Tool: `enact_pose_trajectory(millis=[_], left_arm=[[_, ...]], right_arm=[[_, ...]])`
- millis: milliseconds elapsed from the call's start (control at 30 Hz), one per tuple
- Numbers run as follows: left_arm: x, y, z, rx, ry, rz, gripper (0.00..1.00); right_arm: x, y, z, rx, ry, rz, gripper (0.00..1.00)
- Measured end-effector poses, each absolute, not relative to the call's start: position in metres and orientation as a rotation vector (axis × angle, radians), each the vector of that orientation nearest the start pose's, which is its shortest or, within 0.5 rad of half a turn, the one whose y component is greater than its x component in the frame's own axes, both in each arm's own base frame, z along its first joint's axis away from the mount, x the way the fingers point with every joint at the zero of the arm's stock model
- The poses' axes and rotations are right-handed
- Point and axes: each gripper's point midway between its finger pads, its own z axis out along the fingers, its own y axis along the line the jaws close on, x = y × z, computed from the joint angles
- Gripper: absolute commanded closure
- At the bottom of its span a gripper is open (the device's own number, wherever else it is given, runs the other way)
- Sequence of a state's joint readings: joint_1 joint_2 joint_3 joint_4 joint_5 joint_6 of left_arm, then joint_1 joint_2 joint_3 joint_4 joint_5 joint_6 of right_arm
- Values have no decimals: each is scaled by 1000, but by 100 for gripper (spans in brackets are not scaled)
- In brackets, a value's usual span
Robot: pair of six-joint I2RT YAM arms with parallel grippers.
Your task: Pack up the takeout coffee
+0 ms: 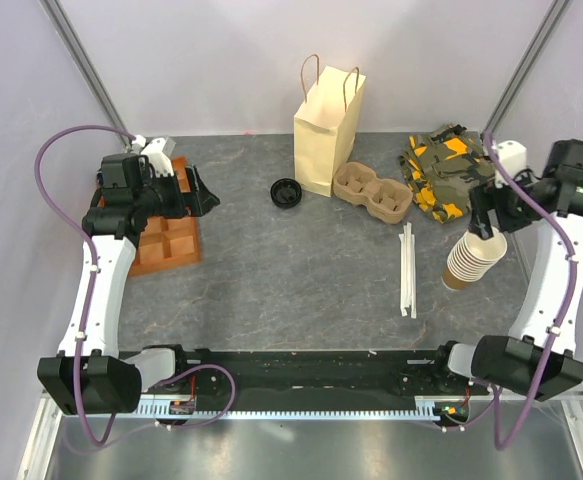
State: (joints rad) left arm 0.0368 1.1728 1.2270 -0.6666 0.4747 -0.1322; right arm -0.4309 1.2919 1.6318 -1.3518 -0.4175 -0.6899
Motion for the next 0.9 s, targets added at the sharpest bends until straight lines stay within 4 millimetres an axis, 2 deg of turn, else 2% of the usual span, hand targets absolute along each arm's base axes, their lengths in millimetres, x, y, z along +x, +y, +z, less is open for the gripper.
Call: enact_pose_trajectory(millis=[67,133,200,333,467,667,900], left_arm=[[325,-74,267,87,2153,-579,0],[326,-75,267,86,2150,-583,0],[326,-75,267,85,2148,-583,0],[325,-75,268,84,2142,-584,0],[321,-75,271,88,2128,-581,0],[322,-75,274,91,2116,-579,0],[322,-75,273,85,2116,-583,0]], right_arm=[[259,-43,282,-530,2397,107,31],[257,-21,282,-587,2385,149,34],[254,-12,280,-594,2395,166,38],[249,-17,271,-545,2450,140,42],[245,-22,262,-512,2496,113,50],[233,-24,237,-499,2585,112,53],[232,-29,234,-487,2606,74,57]])
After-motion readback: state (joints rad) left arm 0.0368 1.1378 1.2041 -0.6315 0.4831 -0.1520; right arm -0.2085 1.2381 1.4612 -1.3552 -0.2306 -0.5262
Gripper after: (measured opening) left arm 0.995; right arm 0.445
